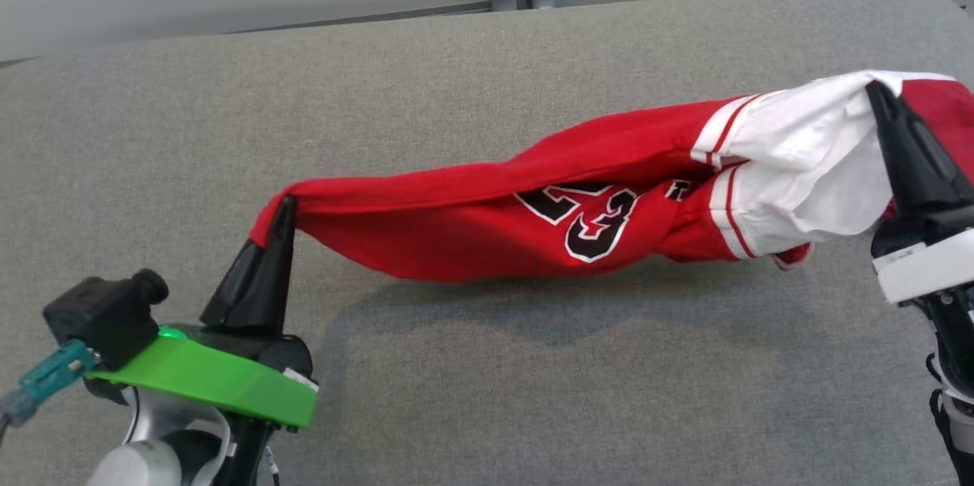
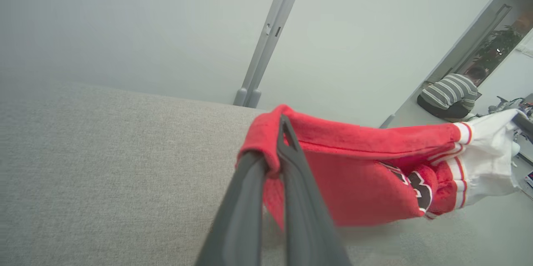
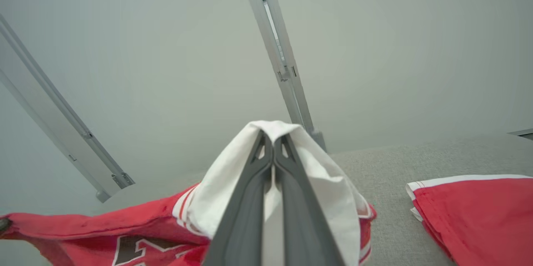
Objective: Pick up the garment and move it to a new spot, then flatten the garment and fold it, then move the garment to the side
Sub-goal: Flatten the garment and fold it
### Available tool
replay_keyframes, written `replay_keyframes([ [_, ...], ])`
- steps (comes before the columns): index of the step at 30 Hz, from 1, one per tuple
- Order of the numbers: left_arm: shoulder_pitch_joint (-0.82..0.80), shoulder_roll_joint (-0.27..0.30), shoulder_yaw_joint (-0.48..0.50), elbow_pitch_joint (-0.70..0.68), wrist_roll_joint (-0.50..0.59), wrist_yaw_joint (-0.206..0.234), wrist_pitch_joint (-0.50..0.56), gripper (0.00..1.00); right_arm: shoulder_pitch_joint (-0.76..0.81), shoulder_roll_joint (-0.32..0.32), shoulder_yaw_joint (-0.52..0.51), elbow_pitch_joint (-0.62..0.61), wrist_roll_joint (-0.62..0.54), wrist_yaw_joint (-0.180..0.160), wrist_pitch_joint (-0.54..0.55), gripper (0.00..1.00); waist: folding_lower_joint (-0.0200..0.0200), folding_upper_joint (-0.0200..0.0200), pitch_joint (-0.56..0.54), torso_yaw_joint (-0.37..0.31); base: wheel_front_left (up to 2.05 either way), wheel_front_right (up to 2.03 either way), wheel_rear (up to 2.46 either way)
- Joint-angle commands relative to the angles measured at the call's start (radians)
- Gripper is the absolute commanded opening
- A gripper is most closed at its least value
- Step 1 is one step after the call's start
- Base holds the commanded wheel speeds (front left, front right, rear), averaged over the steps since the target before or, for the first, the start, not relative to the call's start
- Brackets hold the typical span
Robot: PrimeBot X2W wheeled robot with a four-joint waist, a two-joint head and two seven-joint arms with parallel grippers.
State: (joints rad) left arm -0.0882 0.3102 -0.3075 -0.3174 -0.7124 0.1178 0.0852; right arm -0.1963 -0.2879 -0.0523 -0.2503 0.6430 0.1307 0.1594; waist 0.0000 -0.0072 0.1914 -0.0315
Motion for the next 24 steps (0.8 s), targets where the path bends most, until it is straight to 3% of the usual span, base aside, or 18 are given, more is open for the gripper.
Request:
replay_keyframes([
  [1,-0.002,0.018,0.019,-0.037,-0.013,0.011,0.011,0.00,-0.019,0.014,-0.026,-0.020,0.037,0.000,0.020,0.00,0.0000,0.0072,-0.028,-0.003,0.00,0.00,0.00],
  [3,-0.004,0.035,0.039,-0.097,-0.024,0.026,0.037,0.00,-0.028,0.035,-0.057,-0.022,0.078,0.000,0.072,0.00,0.0000,0.0072,-0.043,-0.002,0.00,0.00,0.00],
  [8,0.037,0.046,0.043,-0.109,-0.027,0.050,0.066,0.00,0.032,0.046,-0.039,0.029,0.058,0.000,0.147,0.00,0.0000,0.0072,-0.040,0.001,0.00,0.00,0.00],
  [18,0.116,-0.023,-0.011,0.049,-0.049,0.027,-0.002,0.00,0.155,0.068,0.071,0.187,-0.011,0.000,0.074,0.03,0.0000,0.0072,0.037,0.000,0.00,0.00,0.00],
  [21,0.104,-0.029,-0.014,0.078,-0.051,0.017,-0.017,0.00,0.152,0.059,0.095,0.207,-0.017,0.000,0.055,0.45,0.0000,0.0072,0.052,-0.004,0.00,0.00,0.00],
  [22,0.098,-0.028,-0.014,0.085,-0.050,0.015,-0.019,0.00,0.145,0.055,0.100,0.212,-0.022,0.000,0.049,0.71,0.0000,0.0072,0.056,-0.006,0.00,0.00,0.00],
  [23,0.098,-0.028,-0.014,0.085,-0.050,0.015,-0.019,0.00,0.145,0.055,0.100,0.212,-0.022,0.000,0.049,0.71,0.0000,0.0072,0.056,-0.006,0.00,0.00,0.00],
  [24,0.092,-0.028,-0.014,0.089,-0.049,0.014,-0.021,0.00,0.138,0.048,0.109,0.213,-0.028,0.000,0.044,0.93,0.0000,0.0072,0.060,-0.008,0.00,0.00,0.00],
])
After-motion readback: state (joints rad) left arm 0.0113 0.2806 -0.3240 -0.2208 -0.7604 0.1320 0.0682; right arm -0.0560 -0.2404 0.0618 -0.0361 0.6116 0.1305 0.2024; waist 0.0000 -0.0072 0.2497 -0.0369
